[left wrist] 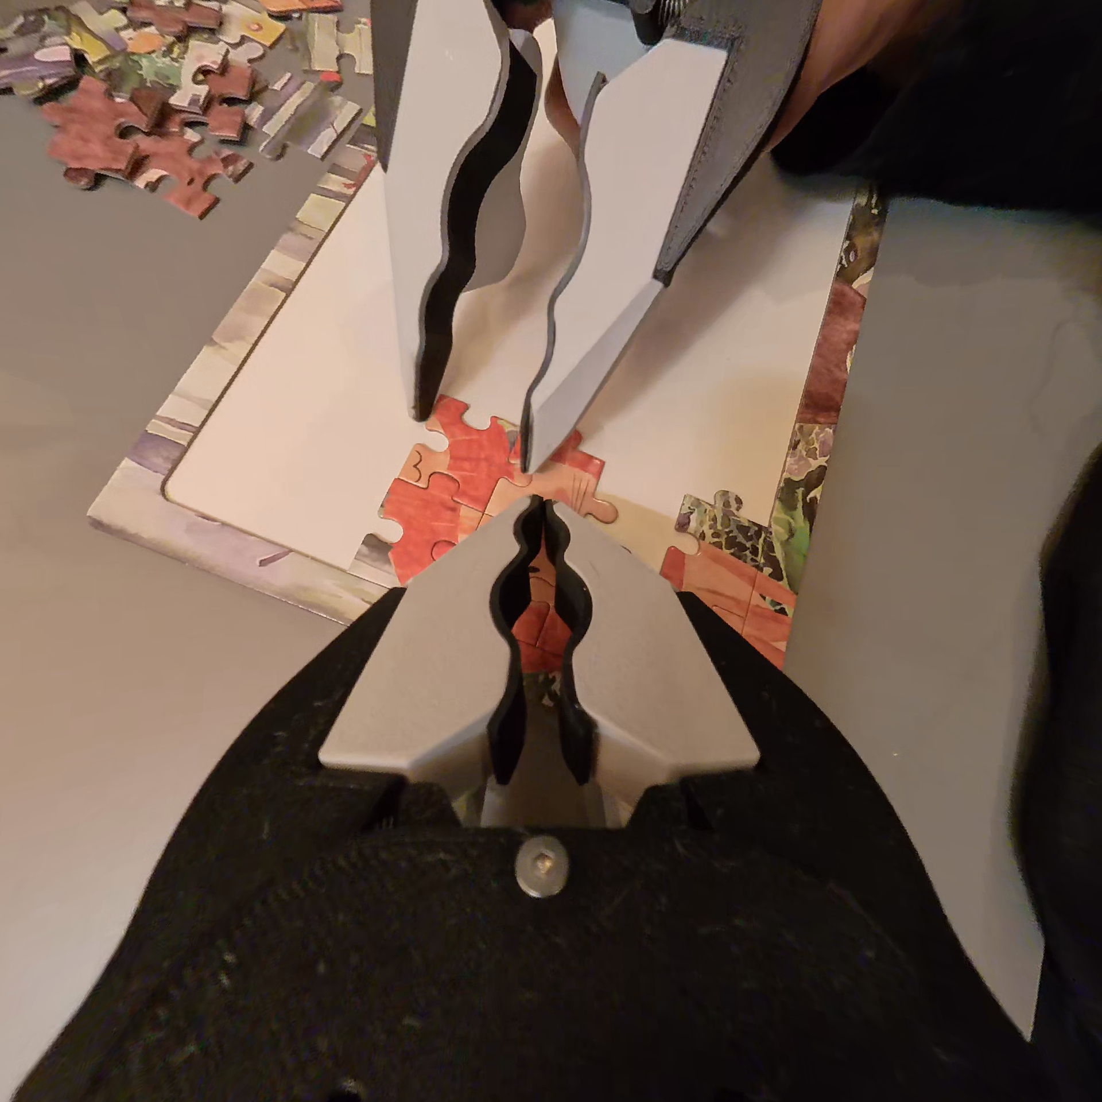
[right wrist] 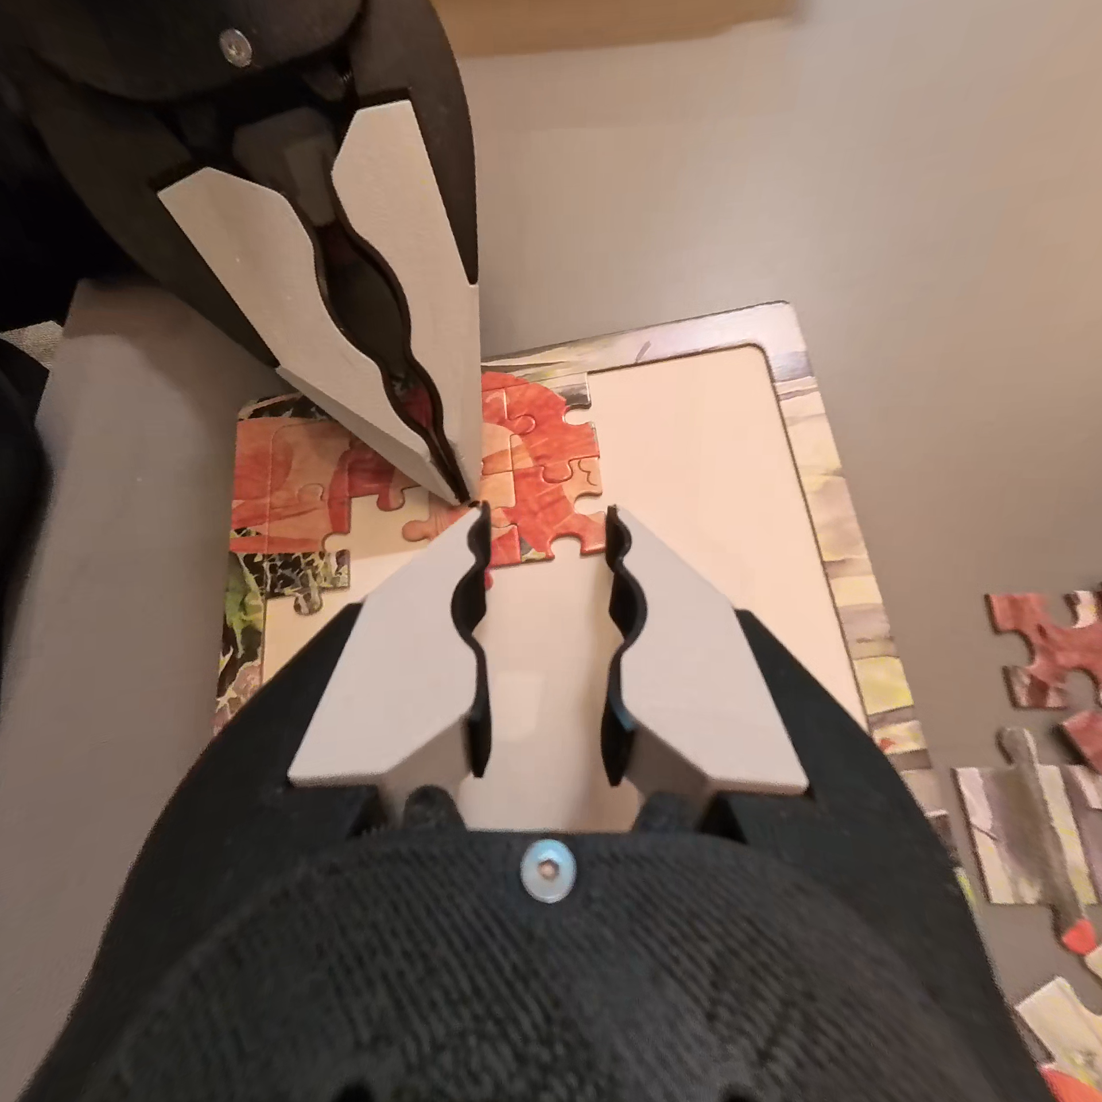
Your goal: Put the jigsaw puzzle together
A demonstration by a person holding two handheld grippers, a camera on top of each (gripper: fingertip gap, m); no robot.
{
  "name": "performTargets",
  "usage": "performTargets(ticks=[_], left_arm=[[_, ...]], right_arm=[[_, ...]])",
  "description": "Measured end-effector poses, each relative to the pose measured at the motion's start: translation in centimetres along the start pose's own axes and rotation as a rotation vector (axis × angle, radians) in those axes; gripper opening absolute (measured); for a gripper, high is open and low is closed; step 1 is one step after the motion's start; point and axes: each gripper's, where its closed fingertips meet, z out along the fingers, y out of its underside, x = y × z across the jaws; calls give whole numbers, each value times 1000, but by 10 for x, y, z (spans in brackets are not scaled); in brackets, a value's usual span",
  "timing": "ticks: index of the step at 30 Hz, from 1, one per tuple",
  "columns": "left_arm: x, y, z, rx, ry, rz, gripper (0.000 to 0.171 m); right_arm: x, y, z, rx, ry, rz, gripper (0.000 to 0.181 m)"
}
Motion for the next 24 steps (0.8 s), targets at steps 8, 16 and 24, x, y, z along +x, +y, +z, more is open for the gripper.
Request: performTargets(ticks=[8,16,24], left_arm=[[0,1,0,-2,-5,-6,0],[0,1,0,-3,-11,-13,0],[-1,1,0,-3,-14,-12,0]], right_arm=[[0,2,1,-34,55,-69,35],[-10,2,2,-57,35,-122,0],[5,3,0,-60,100,-51,37]])
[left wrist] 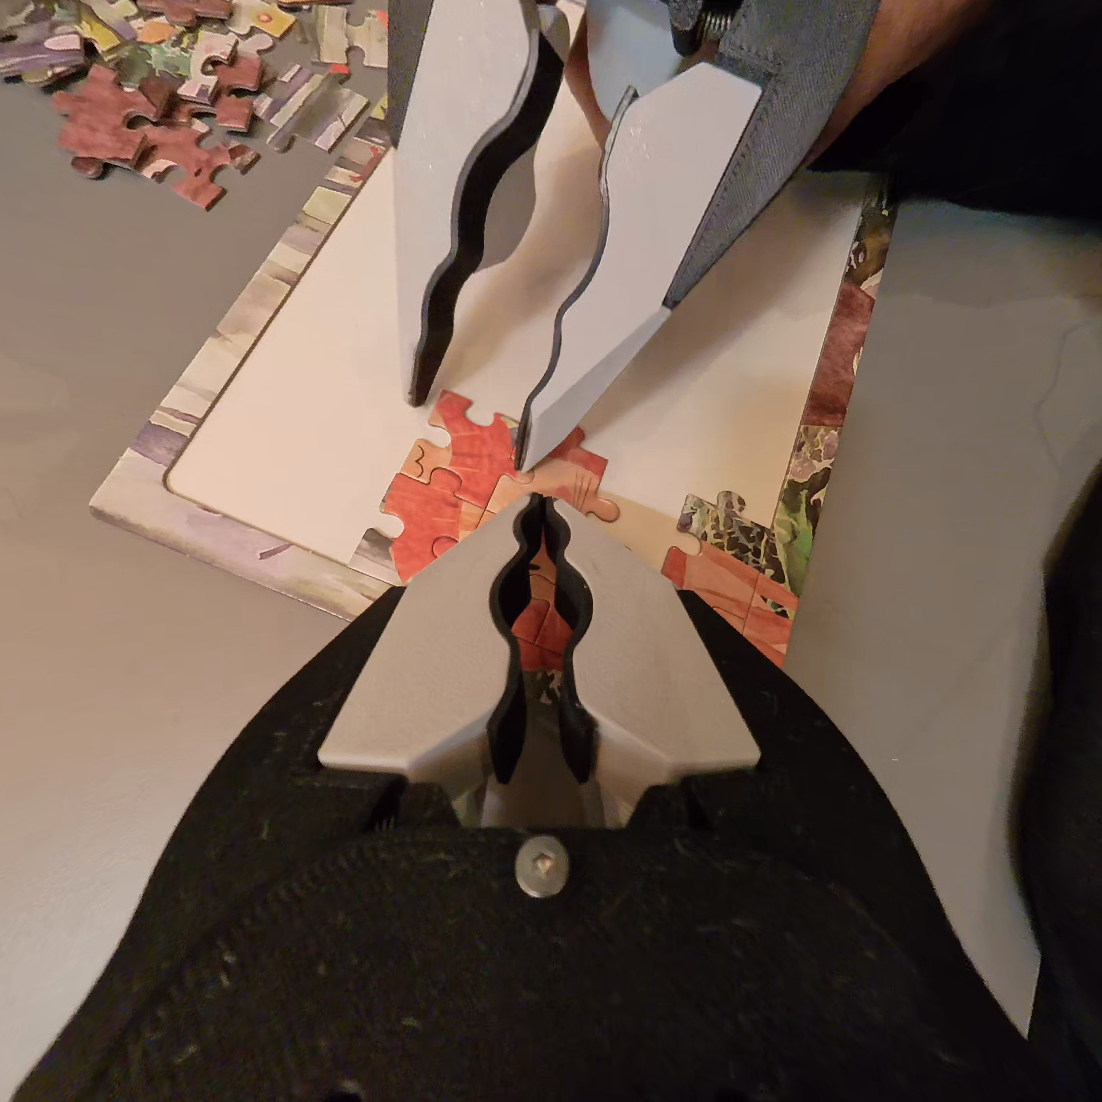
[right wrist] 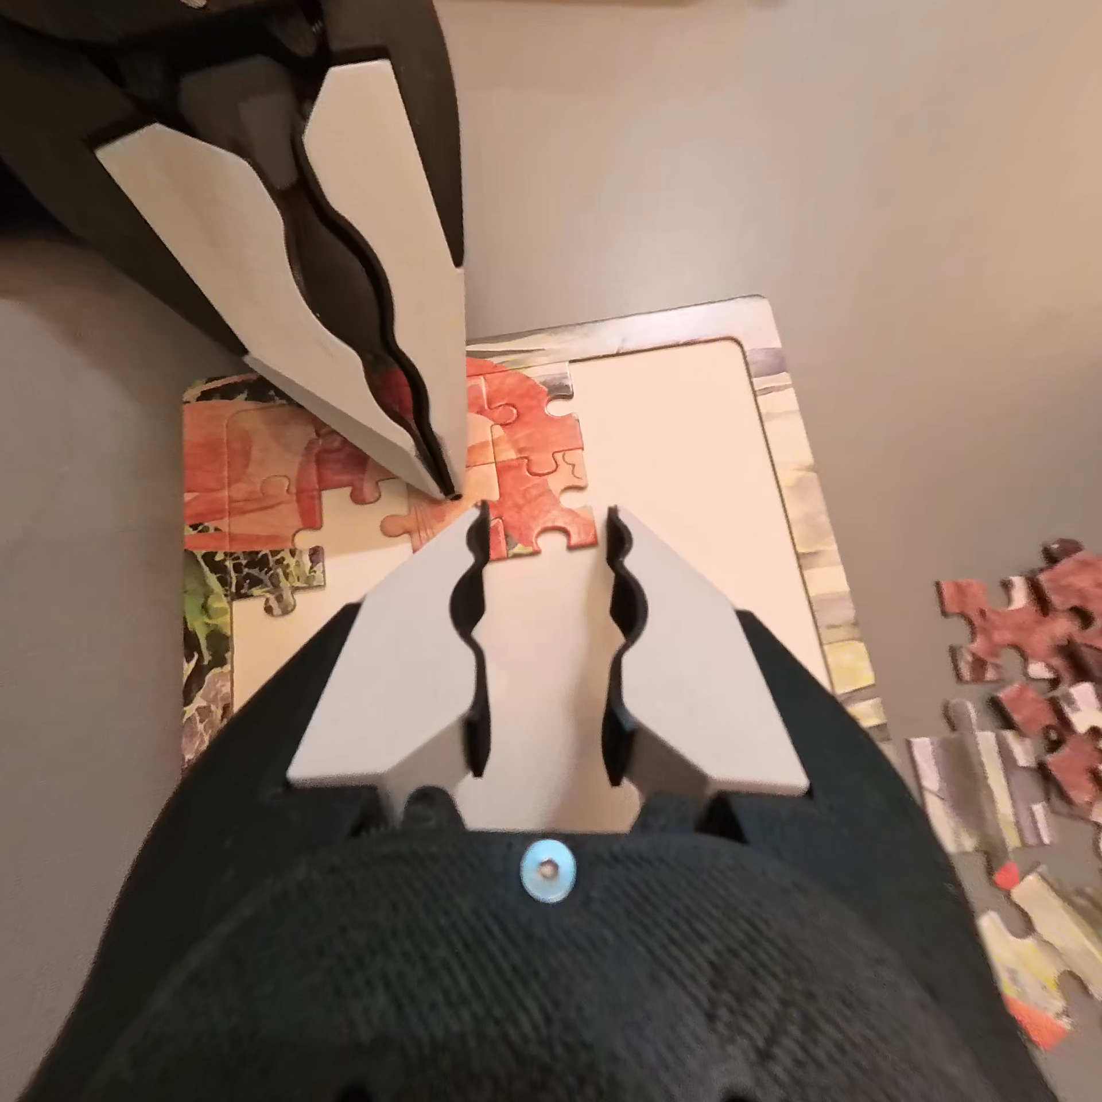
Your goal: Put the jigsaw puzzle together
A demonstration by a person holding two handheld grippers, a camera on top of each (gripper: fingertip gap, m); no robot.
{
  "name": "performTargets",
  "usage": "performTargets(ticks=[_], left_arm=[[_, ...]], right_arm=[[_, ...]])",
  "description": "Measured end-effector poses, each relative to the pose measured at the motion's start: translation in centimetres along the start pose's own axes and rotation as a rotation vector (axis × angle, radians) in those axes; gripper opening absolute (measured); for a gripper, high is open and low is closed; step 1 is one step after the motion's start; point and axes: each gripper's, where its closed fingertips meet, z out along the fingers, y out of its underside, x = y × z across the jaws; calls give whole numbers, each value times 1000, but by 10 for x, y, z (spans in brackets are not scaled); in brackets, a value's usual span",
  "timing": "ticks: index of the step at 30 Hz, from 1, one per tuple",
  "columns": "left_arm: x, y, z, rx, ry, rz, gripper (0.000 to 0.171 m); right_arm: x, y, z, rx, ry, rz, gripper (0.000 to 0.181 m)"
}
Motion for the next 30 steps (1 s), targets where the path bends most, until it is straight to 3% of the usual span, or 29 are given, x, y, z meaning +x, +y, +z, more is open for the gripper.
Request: performTargets(ticks=[14,19,21,23,30], left_arm=[[0,0,0,0,4,-12,0],[0,0,0,0,4,-12,0],[0,0,0,0,3,-11,0],[0,0,0,0,3,-11,0],[0,0,0,-1,0,-8,0]], right_arm=[[-12,-2,-3,37,-113,87,50],[-12,-3,-7,61,-145,111,49],[-20,-5,-9,69,-214,116,27],[-26,-10,-10,90,-272,152,39],[-5,-3,-6,51,-118,110,53]])
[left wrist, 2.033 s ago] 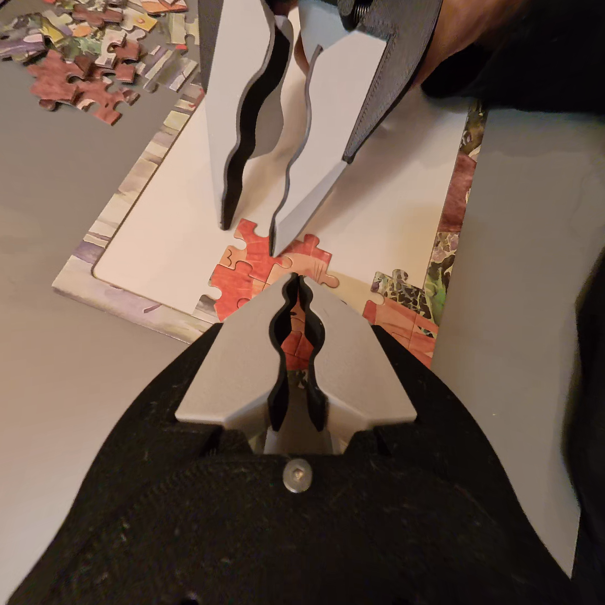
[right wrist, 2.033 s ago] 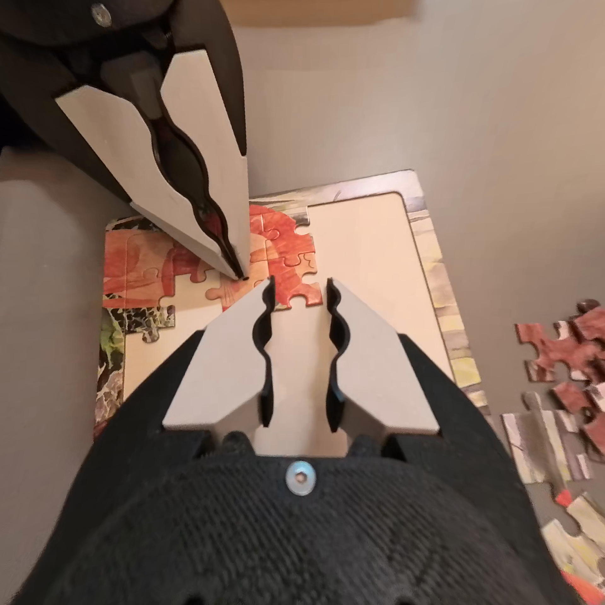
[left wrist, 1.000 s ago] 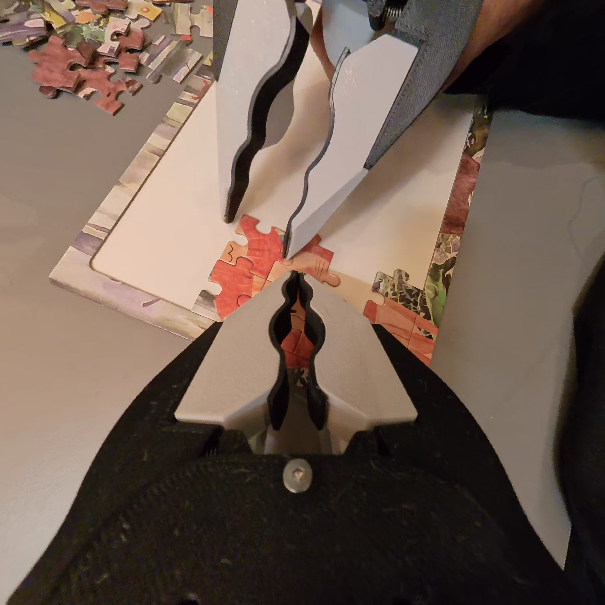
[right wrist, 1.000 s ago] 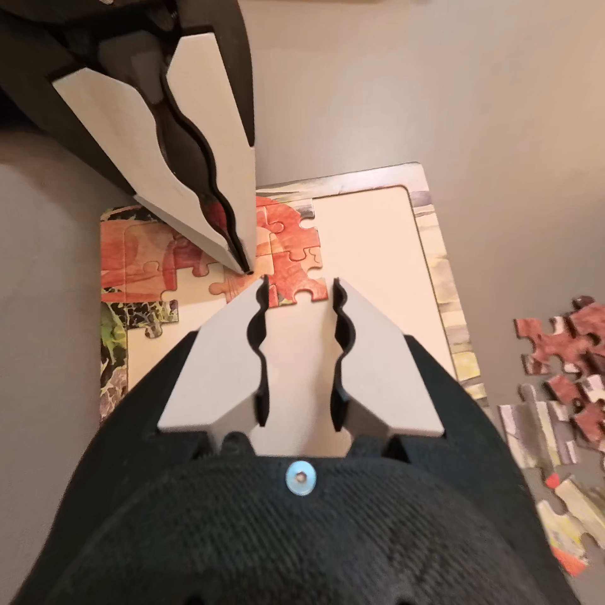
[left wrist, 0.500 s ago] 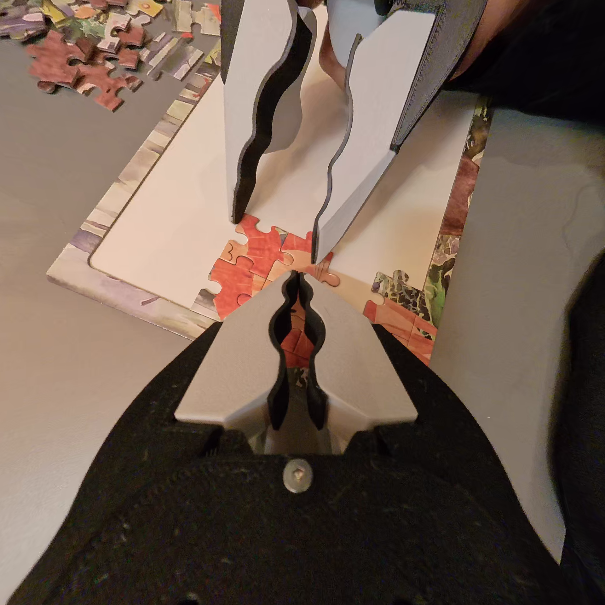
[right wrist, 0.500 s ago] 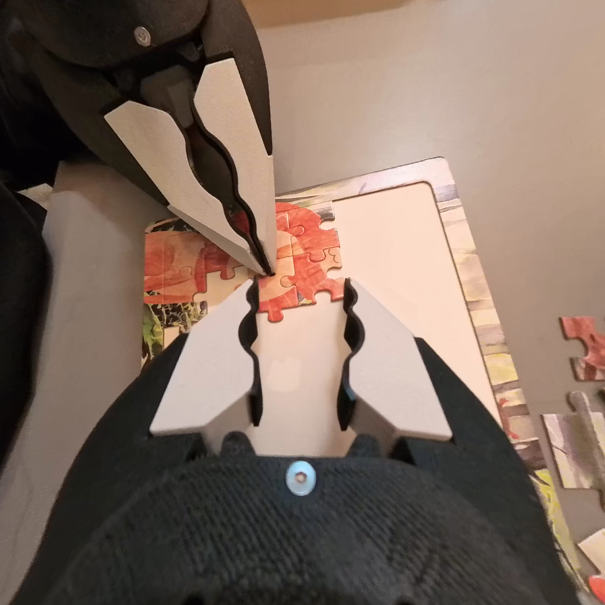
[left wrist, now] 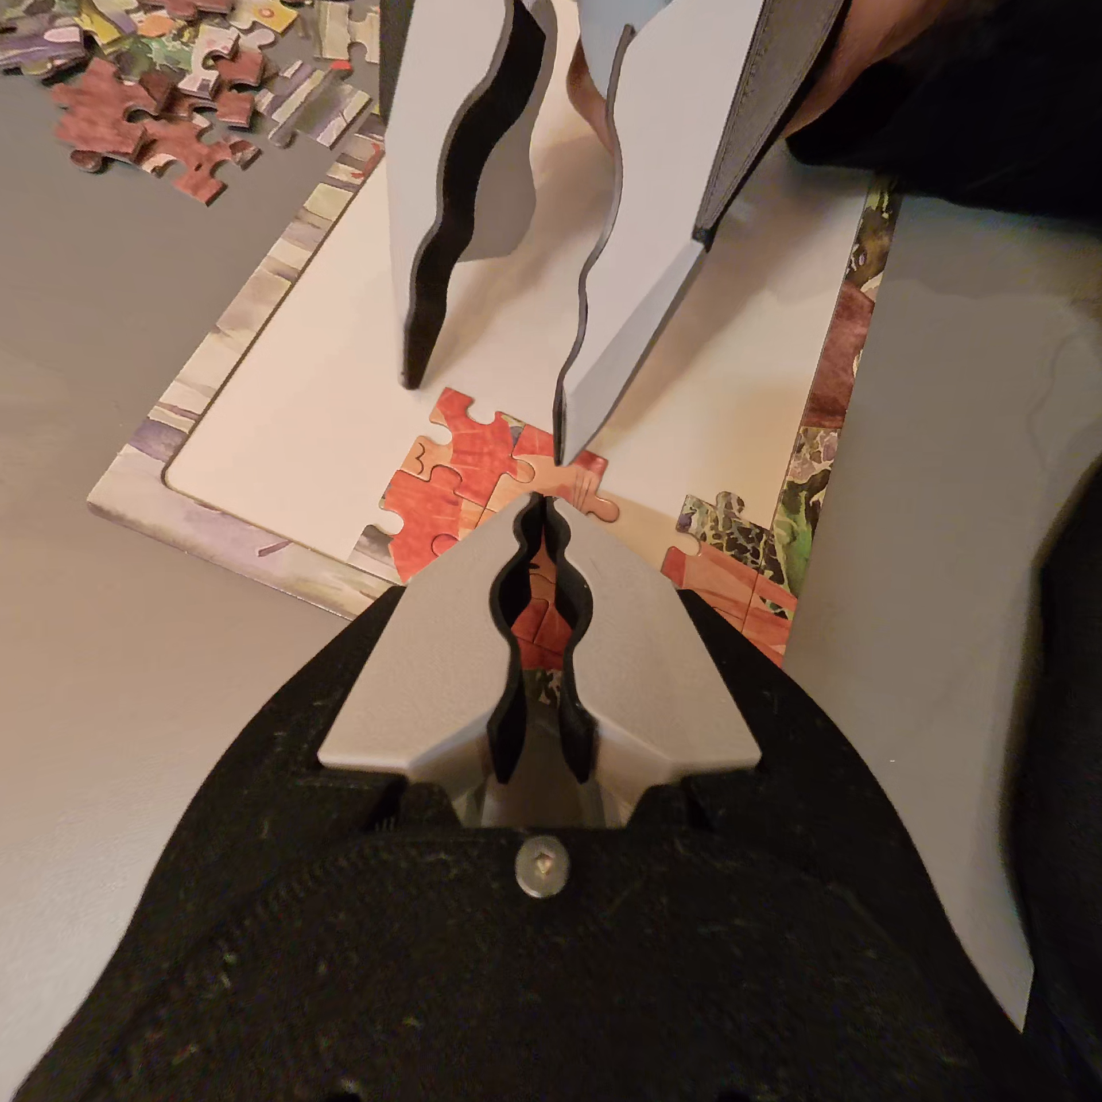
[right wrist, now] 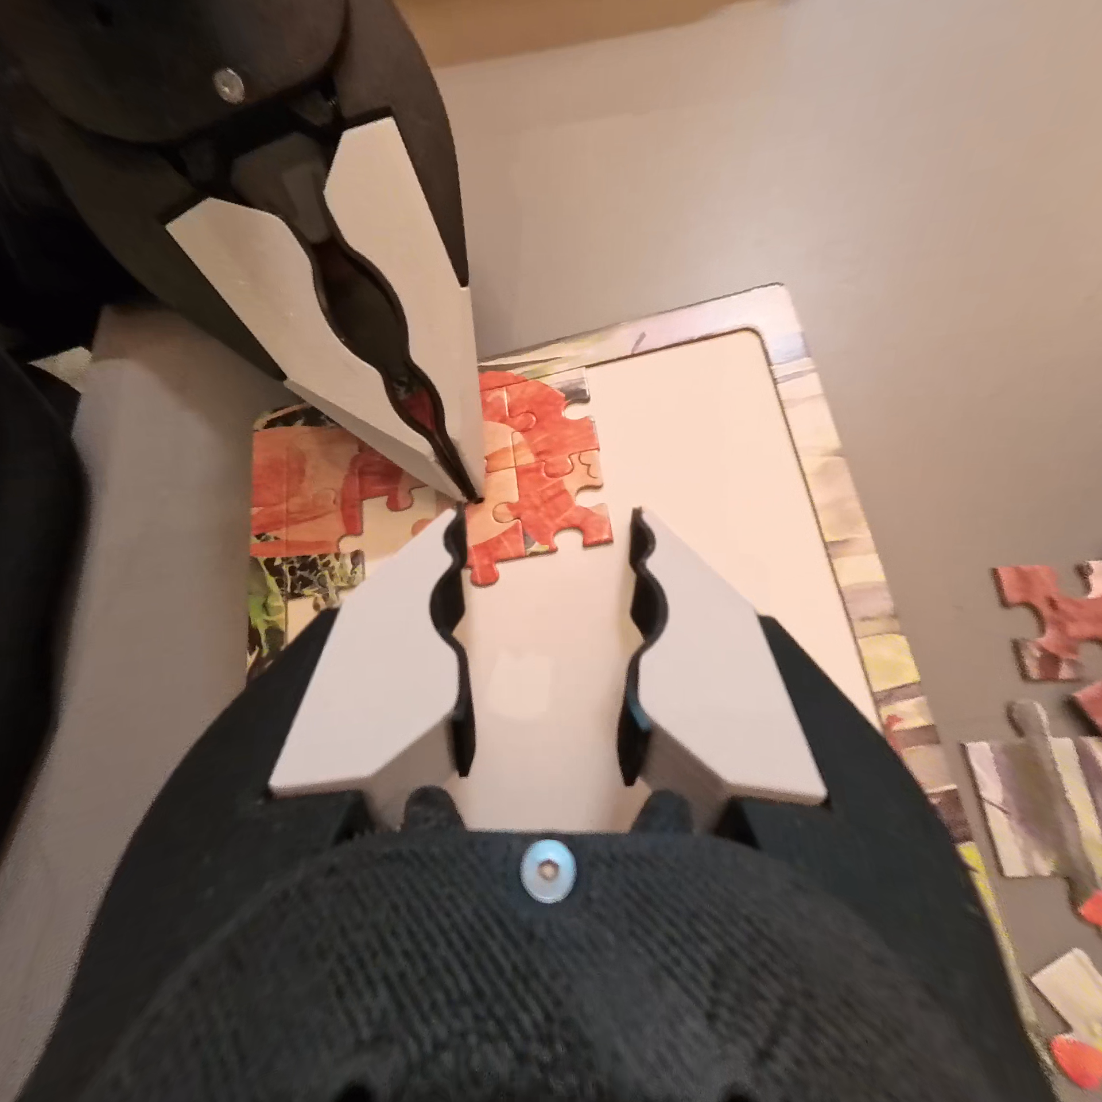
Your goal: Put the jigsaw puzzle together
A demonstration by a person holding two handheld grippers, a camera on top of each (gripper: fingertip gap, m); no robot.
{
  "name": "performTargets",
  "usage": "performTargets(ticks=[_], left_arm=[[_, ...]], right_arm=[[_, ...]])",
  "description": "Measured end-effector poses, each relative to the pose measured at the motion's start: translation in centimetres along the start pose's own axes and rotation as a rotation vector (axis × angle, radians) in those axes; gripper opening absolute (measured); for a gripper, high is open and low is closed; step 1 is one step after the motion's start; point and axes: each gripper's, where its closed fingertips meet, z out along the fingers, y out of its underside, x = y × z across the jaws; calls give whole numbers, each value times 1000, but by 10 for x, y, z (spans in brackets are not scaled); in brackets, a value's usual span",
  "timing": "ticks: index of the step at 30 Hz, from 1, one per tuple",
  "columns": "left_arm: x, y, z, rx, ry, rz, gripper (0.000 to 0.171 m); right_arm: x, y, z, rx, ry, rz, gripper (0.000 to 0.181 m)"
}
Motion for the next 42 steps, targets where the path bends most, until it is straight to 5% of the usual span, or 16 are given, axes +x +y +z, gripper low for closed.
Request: performTargets(ticks=[22,29,42], left_arm=[[0,0,0,0,3,-5,0],[0,0,0,0,2,-4,0],[0,0,0,0,-3,2,0]], right_arm=[[-11,-8,-5,75,-124,112,55],[-29,-30,-20,209,-309,176,43],[7,2,0,-4,65,-40,51]])
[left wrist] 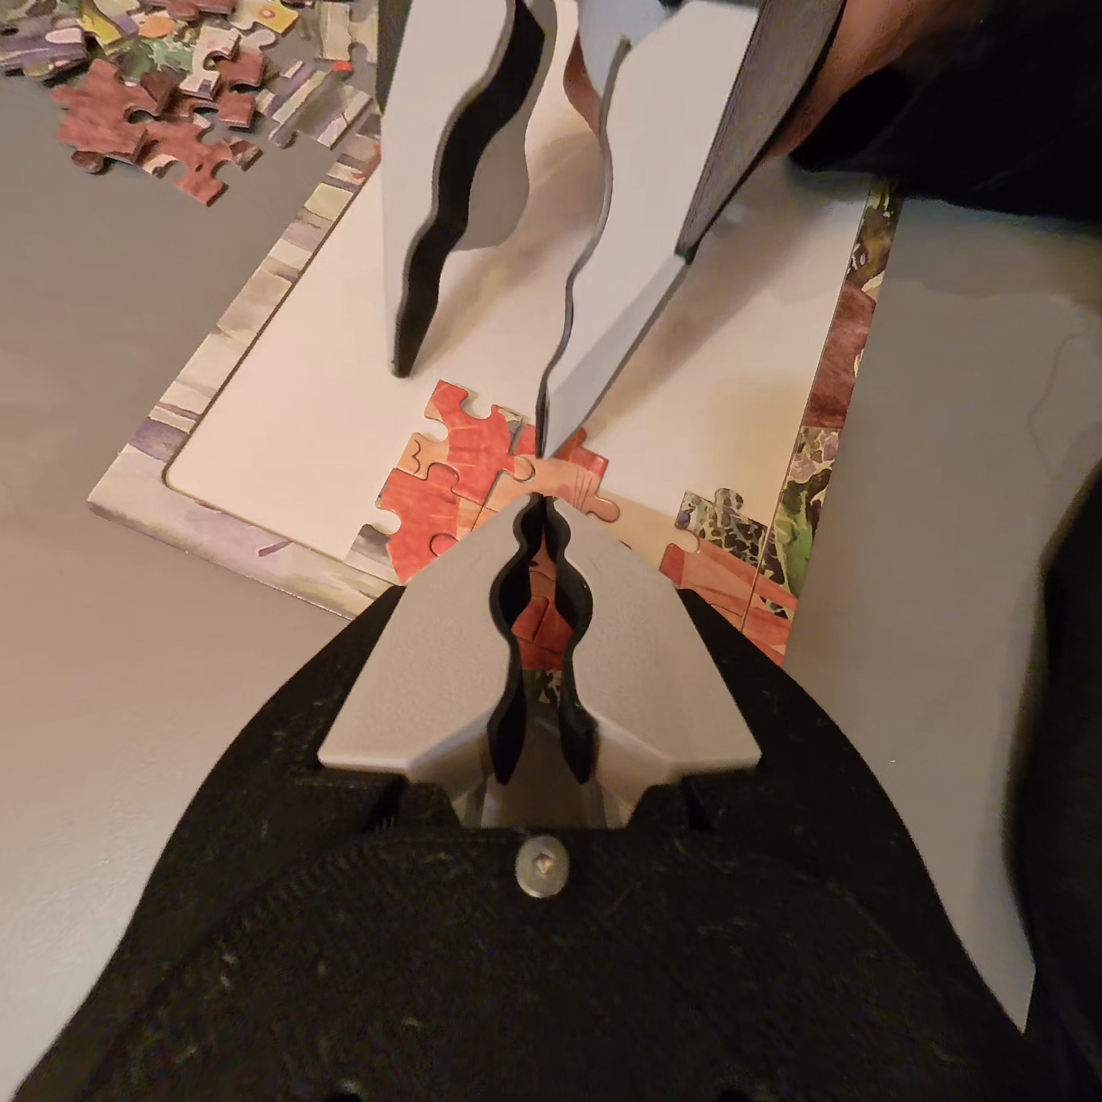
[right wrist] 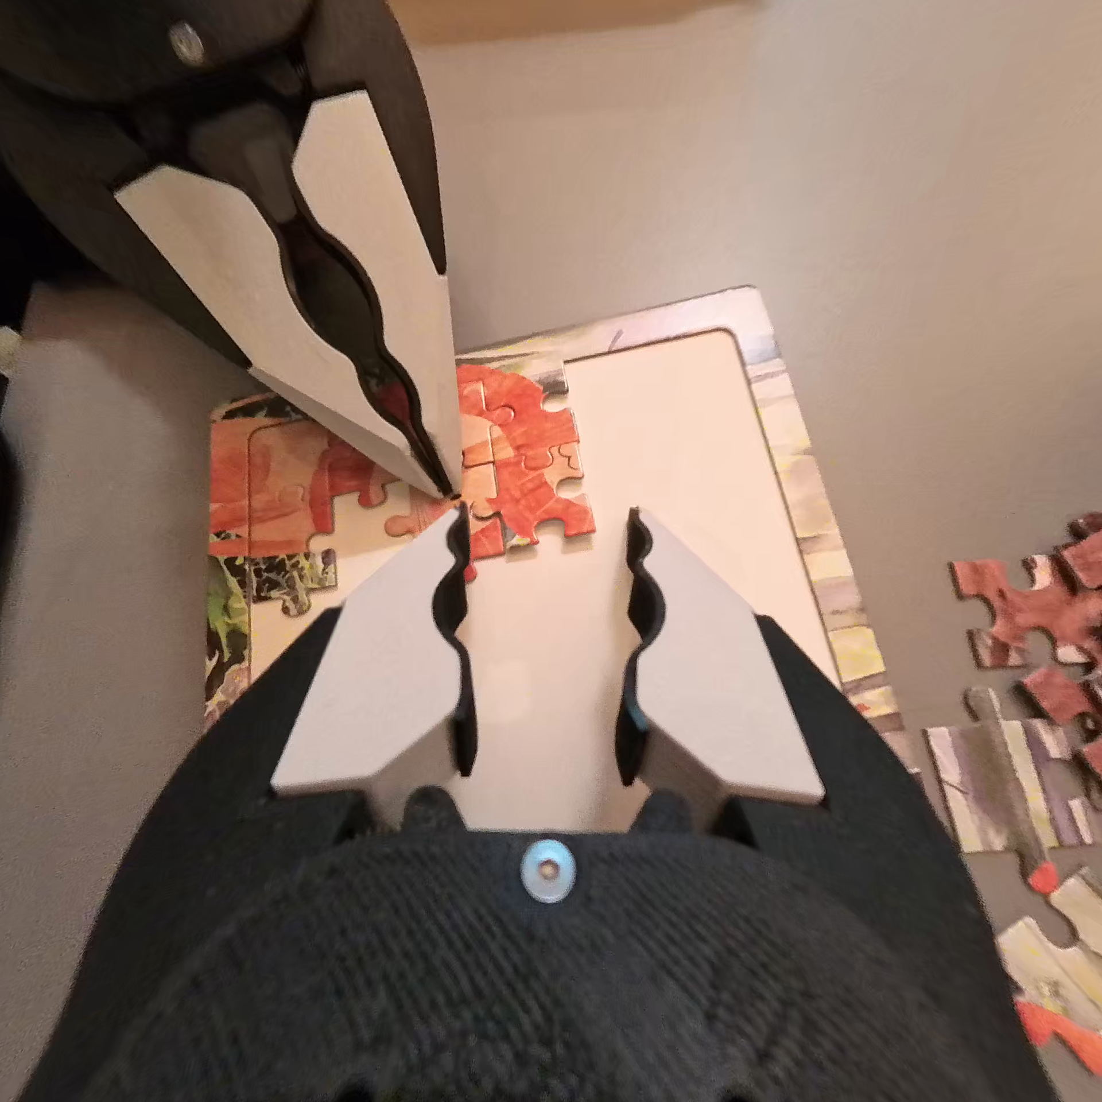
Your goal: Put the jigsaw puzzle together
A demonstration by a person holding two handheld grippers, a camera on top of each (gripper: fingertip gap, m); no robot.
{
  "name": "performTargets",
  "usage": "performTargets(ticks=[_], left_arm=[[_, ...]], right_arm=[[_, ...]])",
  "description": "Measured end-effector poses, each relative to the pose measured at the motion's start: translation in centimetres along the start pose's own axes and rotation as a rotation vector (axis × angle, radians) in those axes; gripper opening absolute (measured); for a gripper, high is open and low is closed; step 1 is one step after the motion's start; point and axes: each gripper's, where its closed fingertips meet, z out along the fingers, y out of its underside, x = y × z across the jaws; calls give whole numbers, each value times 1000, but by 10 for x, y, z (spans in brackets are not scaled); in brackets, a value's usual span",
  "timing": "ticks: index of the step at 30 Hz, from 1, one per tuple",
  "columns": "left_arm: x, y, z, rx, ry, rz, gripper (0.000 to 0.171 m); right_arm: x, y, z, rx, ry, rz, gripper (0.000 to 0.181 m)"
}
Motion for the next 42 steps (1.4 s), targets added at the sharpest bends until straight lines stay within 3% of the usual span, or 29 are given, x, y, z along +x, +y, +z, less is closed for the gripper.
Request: performTargets(ticks=[5,19,24,33,42], left_arm=[[0,0,0,0,-1,1,0],[1,-1,-1,12,0,17,0],[-18,-9,-13,90,-99,21,0],[-28,0,-7,6,-211,67,0],[-28,0,-7,7,-194,47,0]], right_arm=[[-10,-3,0,25,-96,72,45],[-6,-10,-6,101,-147,192,26],[-5,-8,-4,85,-132,189,26],[-13,-13,-4,105,-184,217,31],[-5,-1,-3,13,-78,128,45]])
